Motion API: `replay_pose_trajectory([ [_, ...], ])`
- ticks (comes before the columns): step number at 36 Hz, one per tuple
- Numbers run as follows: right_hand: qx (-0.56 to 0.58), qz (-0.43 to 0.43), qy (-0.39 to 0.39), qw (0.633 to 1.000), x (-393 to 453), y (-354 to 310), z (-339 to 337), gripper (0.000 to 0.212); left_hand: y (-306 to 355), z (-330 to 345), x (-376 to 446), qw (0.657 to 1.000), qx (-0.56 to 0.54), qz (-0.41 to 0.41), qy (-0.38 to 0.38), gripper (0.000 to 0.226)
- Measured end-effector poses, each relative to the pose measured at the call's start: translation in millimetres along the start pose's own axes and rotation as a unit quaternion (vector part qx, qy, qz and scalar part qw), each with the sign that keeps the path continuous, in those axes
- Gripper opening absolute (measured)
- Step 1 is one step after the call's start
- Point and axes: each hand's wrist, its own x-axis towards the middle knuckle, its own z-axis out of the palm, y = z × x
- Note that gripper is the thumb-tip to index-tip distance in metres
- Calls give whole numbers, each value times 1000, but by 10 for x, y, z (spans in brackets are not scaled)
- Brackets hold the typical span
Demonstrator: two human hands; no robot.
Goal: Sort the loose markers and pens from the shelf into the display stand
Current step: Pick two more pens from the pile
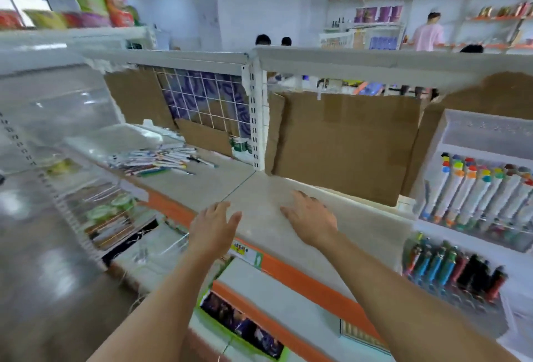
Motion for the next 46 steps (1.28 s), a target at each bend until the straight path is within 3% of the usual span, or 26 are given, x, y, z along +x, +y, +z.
replay_pose_trajectory([
  [23,-20,-79,-61,995,1318,-2279,833,59,-2149,-743,858,998,33,-35,-32,53],
  [46,-82,-58,-72,992,3270,-2548,1408,46,-2658,-568,2556,995,43,-66,-60,56],
])
